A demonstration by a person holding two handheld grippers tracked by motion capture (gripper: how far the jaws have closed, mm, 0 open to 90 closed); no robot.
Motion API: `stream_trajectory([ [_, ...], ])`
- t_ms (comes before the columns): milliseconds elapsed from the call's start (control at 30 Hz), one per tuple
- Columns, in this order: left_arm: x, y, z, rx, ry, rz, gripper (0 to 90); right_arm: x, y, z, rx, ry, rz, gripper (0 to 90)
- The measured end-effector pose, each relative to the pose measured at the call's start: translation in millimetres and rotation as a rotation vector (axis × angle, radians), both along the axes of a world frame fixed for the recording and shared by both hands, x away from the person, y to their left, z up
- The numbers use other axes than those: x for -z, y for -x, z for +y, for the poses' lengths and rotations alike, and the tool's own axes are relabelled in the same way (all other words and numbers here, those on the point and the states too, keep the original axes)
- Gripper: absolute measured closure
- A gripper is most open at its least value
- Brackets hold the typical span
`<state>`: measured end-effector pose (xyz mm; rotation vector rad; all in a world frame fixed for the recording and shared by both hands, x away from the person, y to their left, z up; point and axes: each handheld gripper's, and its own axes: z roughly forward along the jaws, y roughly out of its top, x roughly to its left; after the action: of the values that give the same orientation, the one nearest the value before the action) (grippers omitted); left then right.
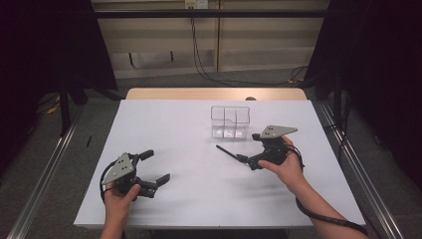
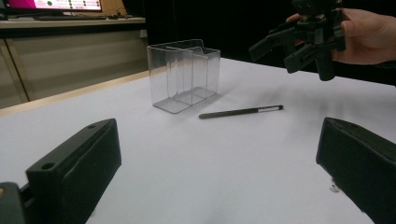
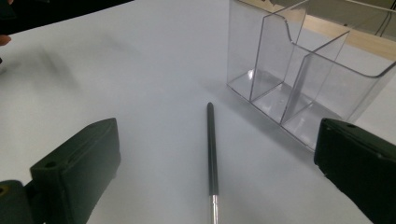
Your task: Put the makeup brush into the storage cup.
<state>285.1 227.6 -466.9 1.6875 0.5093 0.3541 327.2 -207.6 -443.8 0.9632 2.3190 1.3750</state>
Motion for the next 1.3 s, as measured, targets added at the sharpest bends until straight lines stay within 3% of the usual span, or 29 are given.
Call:
stream_trajectory([
  [200,-1.6,0.9,0.0,0.005,0.002,-0.006,0.0,-4.2,-3.2,4.7,-0.025,0.045,0.039,0.7],
  [367,-2.1,0.8,0.1,0.002,0.005,-0.007,0.0,-6.3,-9.1,8.6,-0.033,0.131,0.093,0.8],
  [533,-1.1,0.4,0.2,0.003,0.000,-0.005,0.0,-6.7,-13.3,11.2,-0.044,0.185,0.124,0.8],
  [600,-0.5,0.3,0.2,0.003,-0.002,-0.002,0.0,-5.7,-17.0,12.8,-0.072,0.233,0.162,1.8],
  [700,-0.1,0.5,-0.3,0.003,-0.001,0.003,0.0,-4.6,-19.0,13.9,-0.077,0.258,0.192,1.9],
  [767,-0.3,0.5,-0.1,0.002,-0.001,0.002,0.0,-2.8,-21.3,16.7,-0.093,0.301,0.240,2.0],
  [967,-0.7,0.4,1.0,0.001,-0.005,-0.001,0.0,-1.8,-25.9,22.0,-0.107,0.387,0.301,1.3],
  [1133,-0.3,-0.3,1.5,-0.001,-0.005,0.001,0.0,-2.6,-29.5,25.8,-0.112,0.444,0.304,1.6],
  [1167,-0.3,-0.7,1.9,0.002,-0.002,0.002,0.0,-3.6,-30.6,27.9,-0.111,0.477,0.303,2.5],
  [1300,-0.7,-1.1,2.5,0.003,0.003,0.004,0.0,-5.8,-34.9,30.1,-0.107,0.466,0.334,4.6],
])
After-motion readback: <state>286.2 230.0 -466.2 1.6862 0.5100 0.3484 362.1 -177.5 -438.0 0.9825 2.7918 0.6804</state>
